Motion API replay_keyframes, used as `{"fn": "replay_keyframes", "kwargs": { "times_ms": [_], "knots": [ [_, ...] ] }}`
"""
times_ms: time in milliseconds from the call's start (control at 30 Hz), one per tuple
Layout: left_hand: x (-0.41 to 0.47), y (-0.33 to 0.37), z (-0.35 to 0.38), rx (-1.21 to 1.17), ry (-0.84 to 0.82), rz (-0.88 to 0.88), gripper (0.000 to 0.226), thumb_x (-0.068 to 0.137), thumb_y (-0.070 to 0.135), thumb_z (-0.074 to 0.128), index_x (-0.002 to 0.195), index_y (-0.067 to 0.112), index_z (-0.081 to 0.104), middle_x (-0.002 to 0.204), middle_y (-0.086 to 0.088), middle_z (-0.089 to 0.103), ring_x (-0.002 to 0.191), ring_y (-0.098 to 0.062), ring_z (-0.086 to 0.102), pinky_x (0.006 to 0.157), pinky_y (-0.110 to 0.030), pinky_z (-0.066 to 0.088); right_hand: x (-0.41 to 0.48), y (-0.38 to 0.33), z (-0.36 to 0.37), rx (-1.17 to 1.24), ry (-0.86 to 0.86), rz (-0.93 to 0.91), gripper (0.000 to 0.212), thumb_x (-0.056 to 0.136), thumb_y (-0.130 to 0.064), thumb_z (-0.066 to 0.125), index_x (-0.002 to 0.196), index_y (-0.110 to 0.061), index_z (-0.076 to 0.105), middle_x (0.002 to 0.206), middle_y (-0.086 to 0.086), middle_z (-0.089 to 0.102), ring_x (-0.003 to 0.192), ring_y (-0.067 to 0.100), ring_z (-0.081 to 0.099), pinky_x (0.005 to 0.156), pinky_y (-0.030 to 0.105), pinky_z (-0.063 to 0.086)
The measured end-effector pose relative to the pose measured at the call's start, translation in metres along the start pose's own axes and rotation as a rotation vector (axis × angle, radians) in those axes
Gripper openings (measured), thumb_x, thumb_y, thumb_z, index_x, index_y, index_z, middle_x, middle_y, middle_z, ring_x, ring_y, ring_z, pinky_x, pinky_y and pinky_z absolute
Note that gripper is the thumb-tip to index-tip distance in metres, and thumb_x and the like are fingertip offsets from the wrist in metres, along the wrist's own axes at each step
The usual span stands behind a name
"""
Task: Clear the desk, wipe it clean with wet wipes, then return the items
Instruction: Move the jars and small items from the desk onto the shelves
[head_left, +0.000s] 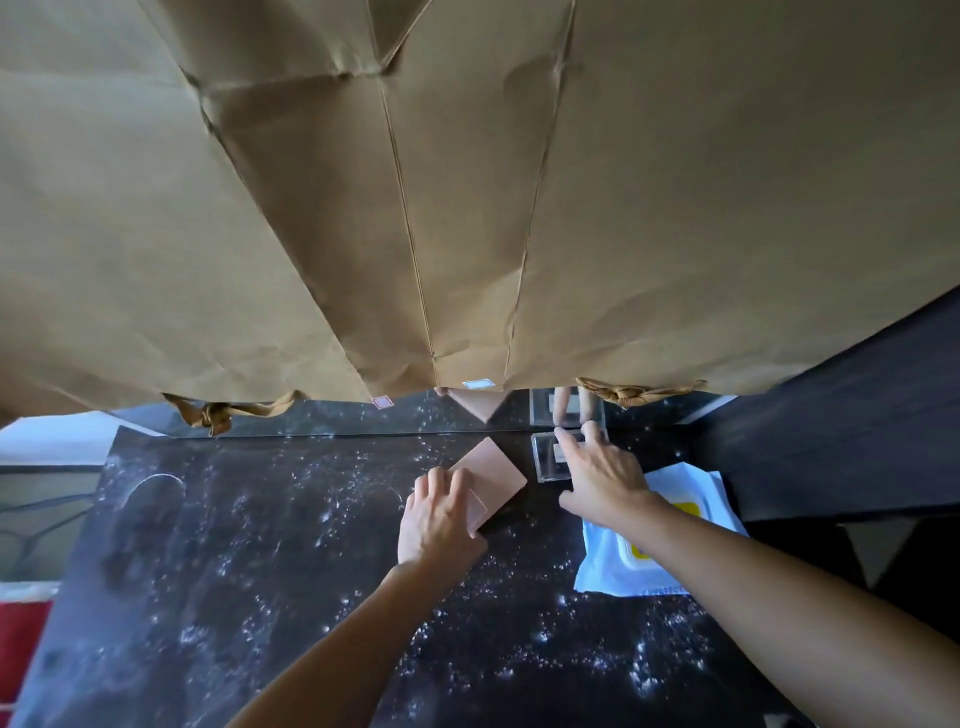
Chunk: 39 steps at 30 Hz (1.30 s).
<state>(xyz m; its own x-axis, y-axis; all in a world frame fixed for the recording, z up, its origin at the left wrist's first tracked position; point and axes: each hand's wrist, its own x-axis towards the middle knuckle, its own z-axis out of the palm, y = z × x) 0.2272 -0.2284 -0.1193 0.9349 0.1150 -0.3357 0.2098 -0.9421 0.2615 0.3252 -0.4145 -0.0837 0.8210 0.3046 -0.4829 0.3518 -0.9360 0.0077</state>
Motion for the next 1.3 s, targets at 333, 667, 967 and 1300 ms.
{"fn": "replay_keyframes", "kwargs": {
  "times_ms": [333,667,967,1300],
  "knots": [
    [-0.004,0.001,0.001,-0.006,0.019,-0.051,0.066,0.074,0.038,0.066,0.128,0.017,0.034,0.123,-0.004,0.041,0.112,-0.024,0.04,0.093,-0.031,0.039,0.0,-0.013,0.007,-0.187,0.108,-0.05,0.045,0.067,-0.027,0.068,0.108,-0.017,0.054,0.112,0.004,0.046,0.106,0.025,0.044,0.079,0.036,0.037],
    [-0.029,0.002,-0.027,-0.165,0.134,-0.128,0.067,0.067,0.037,0.072,0.121,0.012,0.041,0.113,-0.008,0.046,0.103,-0.028,0.048,0.087,-0.036,0.043,-0.033,0.009,-0.009,0.107,0.351,-0.163,0.056,0.06,-0.045,0.063,0.105,-0.017,0.046,0.101,0.003,0.052,0.092,0.026,0.053,0.077,0.037,0.04],
    [-0.097,0.068,-0.045,-0.122,0.317,-0.026,0.056,0.067,0.036,0.067,0.113,0.011,0.048,0.106,-0.009,0.05,0.099,-0.031,0.049,0.085,-0.038,0.042,-0.133,0.054,-0.008,0.197,0.359,-0.078,0.07,0.064,-0.058,0.062,0.117,-0.019,0.04,0.112,0.001,0.049,0.096,0.025,0.057,0.074,0.035,0.044],
    [-0.2,0.221,-0.028,-0.127,0.431,0.286,0.058,0.065,0.032,0.07,0.113,0.007,0.053,0.101,-0.013,0.052,0.093,-0.035,0.05,0.079,-0.041,0.043,-0.296,0.185,0.032,0.296,0.481,0.157,0.067,0.06,-0.06,0.064,0.113,-0.025,0.043,0.112,-0.003,0.05,0.095,0.025,0.061,0.066,0.032,0.039]
  ]
}}
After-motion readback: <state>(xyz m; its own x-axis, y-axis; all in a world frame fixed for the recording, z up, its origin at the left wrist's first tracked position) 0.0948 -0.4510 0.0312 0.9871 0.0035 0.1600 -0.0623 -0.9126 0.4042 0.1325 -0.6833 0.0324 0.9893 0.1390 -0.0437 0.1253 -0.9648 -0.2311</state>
